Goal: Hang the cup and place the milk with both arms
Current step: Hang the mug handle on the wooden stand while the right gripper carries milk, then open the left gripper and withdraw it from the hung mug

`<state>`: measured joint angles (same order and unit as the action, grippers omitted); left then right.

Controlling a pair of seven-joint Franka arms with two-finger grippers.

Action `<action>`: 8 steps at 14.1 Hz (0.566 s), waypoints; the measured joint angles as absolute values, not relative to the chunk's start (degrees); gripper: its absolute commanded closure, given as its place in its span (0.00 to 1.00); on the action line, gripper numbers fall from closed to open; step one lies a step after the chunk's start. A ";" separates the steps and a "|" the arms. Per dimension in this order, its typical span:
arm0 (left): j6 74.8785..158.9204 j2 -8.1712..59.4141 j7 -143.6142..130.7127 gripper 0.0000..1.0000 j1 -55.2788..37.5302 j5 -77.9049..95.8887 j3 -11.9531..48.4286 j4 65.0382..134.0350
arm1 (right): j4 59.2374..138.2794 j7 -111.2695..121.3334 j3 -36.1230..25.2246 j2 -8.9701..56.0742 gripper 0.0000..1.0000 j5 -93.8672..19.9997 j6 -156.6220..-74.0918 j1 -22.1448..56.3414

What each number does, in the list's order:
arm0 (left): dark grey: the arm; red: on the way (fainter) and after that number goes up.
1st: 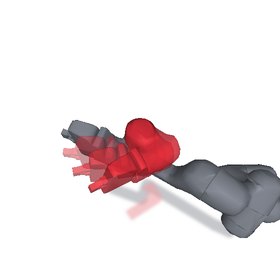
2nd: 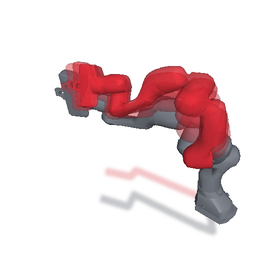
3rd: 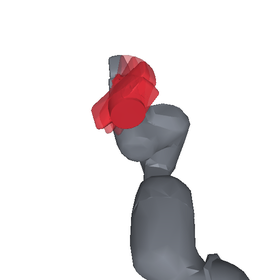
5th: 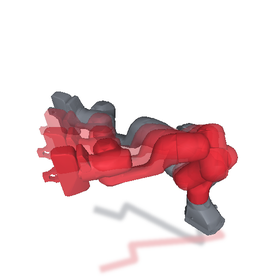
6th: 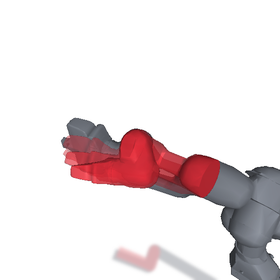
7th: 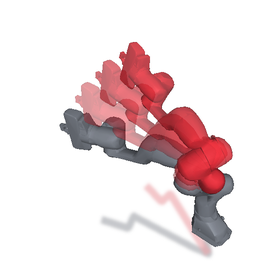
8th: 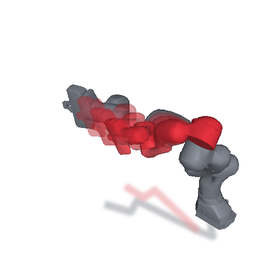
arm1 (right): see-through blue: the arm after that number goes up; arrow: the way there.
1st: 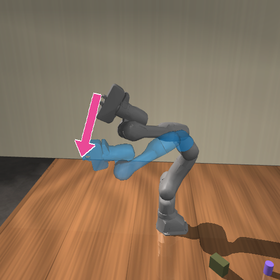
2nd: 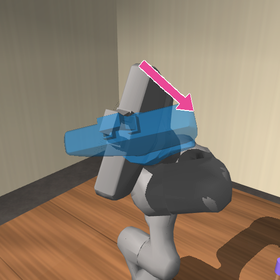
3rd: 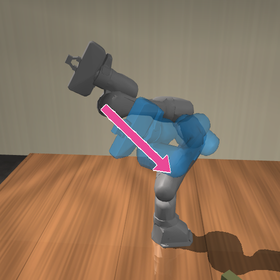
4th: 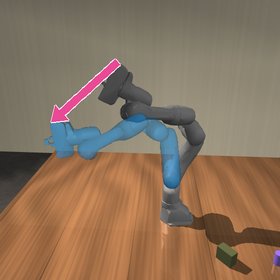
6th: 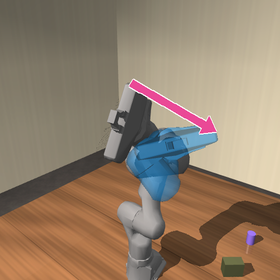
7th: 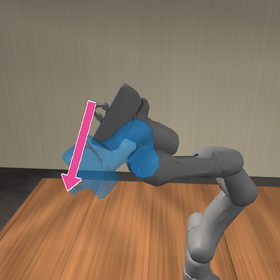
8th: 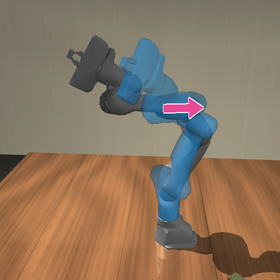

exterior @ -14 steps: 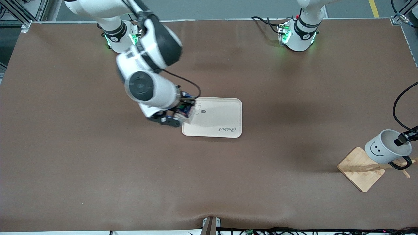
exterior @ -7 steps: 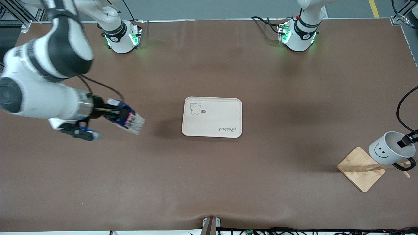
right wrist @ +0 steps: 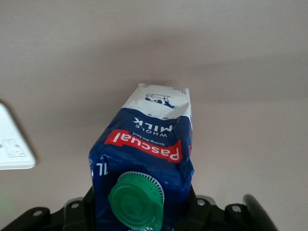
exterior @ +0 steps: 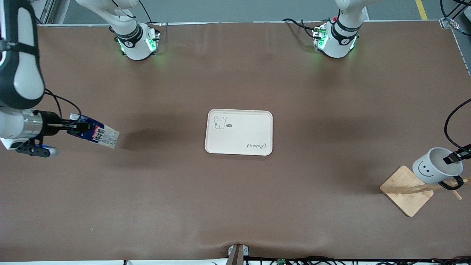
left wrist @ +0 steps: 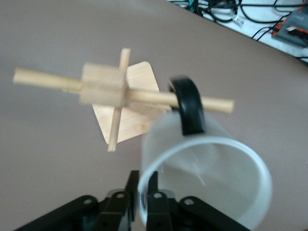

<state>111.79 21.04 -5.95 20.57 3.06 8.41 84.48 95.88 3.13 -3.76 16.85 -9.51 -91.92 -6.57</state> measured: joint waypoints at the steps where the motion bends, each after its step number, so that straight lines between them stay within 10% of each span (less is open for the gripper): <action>1: 110.72 21.00 -5.94 0.00 20.56 3.06 8.55 84.31 | 98.50 6.18 -3.75 16.84 1.00 -9.49 -94.51 -8.49; 8: 99.85 14.90 -8.09 0.00 15.97 3.02 10.28 83.31 | 107.23 10.27 -2.85 16.73 1.00 -9.33 -100.63 -10.72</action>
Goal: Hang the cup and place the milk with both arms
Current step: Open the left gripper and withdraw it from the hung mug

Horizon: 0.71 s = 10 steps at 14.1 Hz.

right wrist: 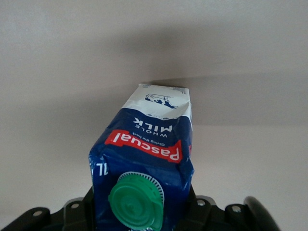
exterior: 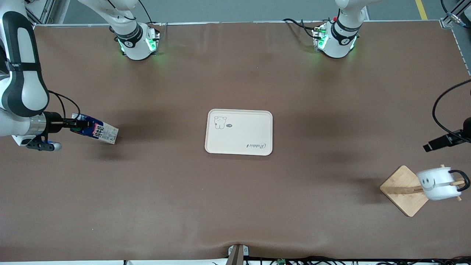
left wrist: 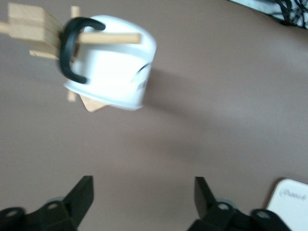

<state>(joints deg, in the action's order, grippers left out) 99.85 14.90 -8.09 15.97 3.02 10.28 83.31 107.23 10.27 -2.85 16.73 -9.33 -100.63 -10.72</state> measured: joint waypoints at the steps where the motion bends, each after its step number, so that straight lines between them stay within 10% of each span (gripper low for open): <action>1: 97.93 13.61 -8.17 0.00 15.35 2.60 10.56 83.23 | 107.23 10.27 -2.72 16.72 1.00 -8.79 -100.64 -10.71; 7: 87.79 9.91 -8.20 0.00 14.11 -5.63 17.30 80.69 | 107.68 10.27 -2.45 16.69 1.00 -4.59 -101.27 -10.59; 10: 87.33 9.30 -8.17 0.00 14.07 -5.70 18.00 80.41 | 108.88 10.28 -2.38 16.74 0.72 -4.46 -101.47 -10.59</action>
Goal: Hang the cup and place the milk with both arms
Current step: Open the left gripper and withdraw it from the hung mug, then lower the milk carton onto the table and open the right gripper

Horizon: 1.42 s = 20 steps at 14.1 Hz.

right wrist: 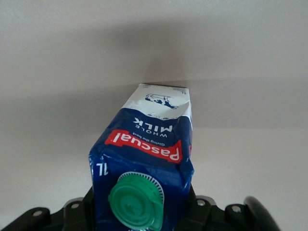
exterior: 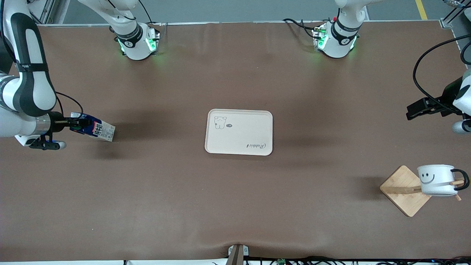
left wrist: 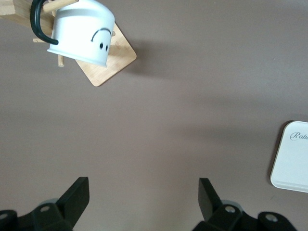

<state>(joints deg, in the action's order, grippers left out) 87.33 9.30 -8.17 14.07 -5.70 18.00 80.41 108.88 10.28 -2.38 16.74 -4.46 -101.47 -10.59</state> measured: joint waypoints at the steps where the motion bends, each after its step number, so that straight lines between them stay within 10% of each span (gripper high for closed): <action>1: 87.29 9.09 -8.04 0.00 14.07 -5.70 18.01 80.33 | 109.10 10.29 -2.38 16.73 0.54 -4.45 -101.59 -10.59; 6: 86.44 6.30 -7.87 0.00 13.82 -5.70 19.57 80.39 | 109.18 10.30 -2.37 16.75 0.00 -4.40 -101.59 -10.60; 20: 86.89 -6.14 -7.93 0.00 -3.77 -4.36 4.37 94.77 | 109.55 10.31 -2.29 17.24 0.00 -4.40 -101.59 -10.59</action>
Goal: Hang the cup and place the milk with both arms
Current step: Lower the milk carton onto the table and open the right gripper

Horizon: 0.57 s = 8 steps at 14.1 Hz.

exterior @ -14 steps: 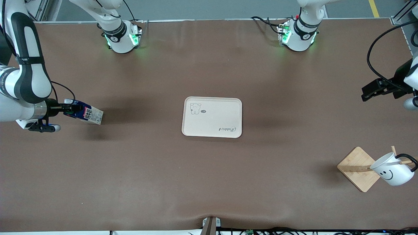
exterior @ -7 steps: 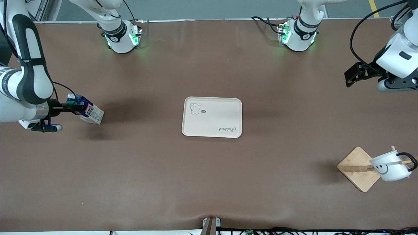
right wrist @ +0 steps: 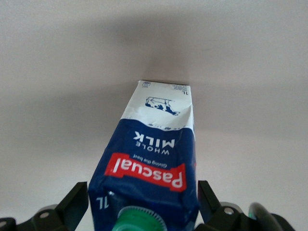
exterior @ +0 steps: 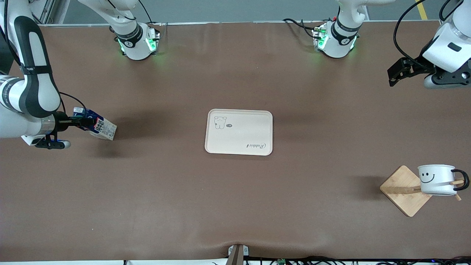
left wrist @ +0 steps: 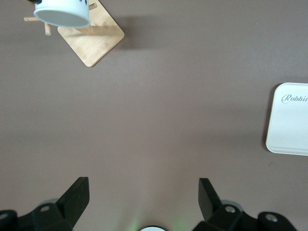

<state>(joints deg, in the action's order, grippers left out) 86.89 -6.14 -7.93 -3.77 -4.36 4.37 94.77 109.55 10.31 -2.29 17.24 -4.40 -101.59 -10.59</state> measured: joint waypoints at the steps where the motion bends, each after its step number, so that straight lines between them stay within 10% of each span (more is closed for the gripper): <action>1: 86.89 -6.19 -7.92 0.00 -3.79 -4.35 4.38 94.86 | 109.55 10.31 -2.29 17.24 0.00 -4.40 -101.59 -10.59; 8: 86.99 -6.33 -7.90 0.00 -2.63 -1.59 3.71 94.85 | 109.55 10.31 -2.26 17.24 0.00 -4.40 -101.59 -10.59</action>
